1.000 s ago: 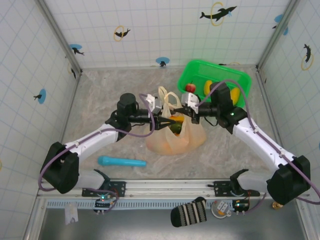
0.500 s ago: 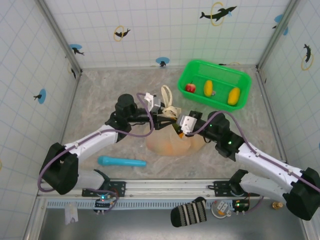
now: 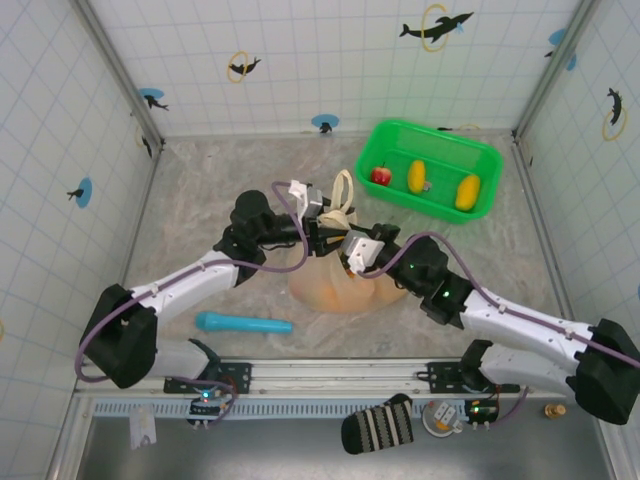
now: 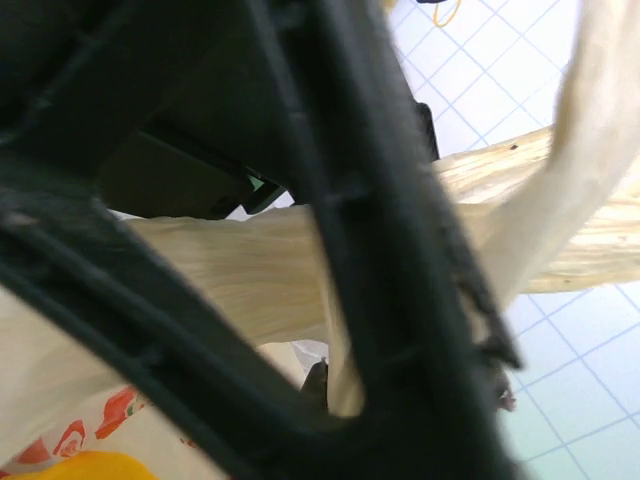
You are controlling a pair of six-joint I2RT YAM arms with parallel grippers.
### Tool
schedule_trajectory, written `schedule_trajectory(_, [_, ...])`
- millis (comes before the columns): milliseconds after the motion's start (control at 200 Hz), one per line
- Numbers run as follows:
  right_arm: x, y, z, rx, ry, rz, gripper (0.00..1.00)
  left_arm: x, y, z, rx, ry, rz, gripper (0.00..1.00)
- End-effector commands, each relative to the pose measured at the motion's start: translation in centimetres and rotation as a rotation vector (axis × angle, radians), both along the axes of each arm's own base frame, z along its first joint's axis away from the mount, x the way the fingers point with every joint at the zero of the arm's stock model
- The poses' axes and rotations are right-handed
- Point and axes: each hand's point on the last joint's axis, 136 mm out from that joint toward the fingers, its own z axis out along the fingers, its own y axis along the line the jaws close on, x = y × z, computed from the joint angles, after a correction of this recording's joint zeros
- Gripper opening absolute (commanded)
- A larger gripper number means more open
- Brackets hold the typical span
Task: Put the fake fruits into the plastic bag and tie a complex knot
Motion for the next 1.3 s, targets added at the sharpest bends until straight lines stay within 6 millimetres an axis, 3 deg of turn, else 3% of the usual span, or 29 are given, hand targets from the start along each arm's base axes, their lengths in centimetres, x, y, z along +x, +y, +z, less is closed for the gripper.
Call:
schedule_trajectory(0, [0.5,-0.4,1.3,0.059,-0.058,-0.055,0.00,0.1,-0.1,0.6,-0.047,0.022,0.004,0.64])
schedule_trajectory(100, [0.6,-0.2,0.8,0.050,-0.051,-0.063,0.00,-0.1,-0.2,0.7,-0.058,0.069,-0.013,0.57])
schedule_trajectory(300, [0.9,-0.2,0.8,0.046,-0.043,-0.077,0.00,-0.9,-0.6,0.4,-0.051,0.062,-0.066,0.11])
schedule_trajectory(380, [1.0,-0.3,0.7,0.040,-0.036,-0.082,0.00,-1.2,-0.5,0.5,-0.056,0.050,-0.084,0.03])
schedule_trajectory(495, [1.0,-0.7,0.7,0.044,-0.020,-0.079,0.04,-1.6,-0.3,0.7,-0.067,0.035,-0.090,0.01])
schedule_trajectory(650, [0.1,-1.4,0.7,0.057,0.019,-0.015,0.41,-1.6,-0.2,0.6,-0.067,0.017,-0.082,0.00])
schedule_trajectory(726, [-0.9,-1.7,0.6,0.050,0.048,0.040,0.52,-1.5,-0.1,0.6,-0.065,0.008,-0.073,0.00])
schedule_trajectory(811, [-1.9,-2.2,0.8,0.056,0.091,0.099,0.58,-1.5,-0.1,0.5,-0.063,0.003,-0.070,0.00])
schedule_trajectory(1026, [-3.9,-3.2,4.7,0.268,0.280,0.272,0.65,-1.5,0.0,0.2,-0.049,-0.029,-0.074,0.01])
schedule_trajectory(1206, [-2.2,-2.6,8.8,0.488,0.557,0.257,0.64,-1.9,-0.1,-0.5,-0.021,-0.051,-0.099,0.03])
schedule_trajectory(1296, [-1.4,-1.7,10.3,0.518,0.654,0.248,0.56,-1.6,-0.1,-0.8,-0.009,-0.049,-0.085,0.03])
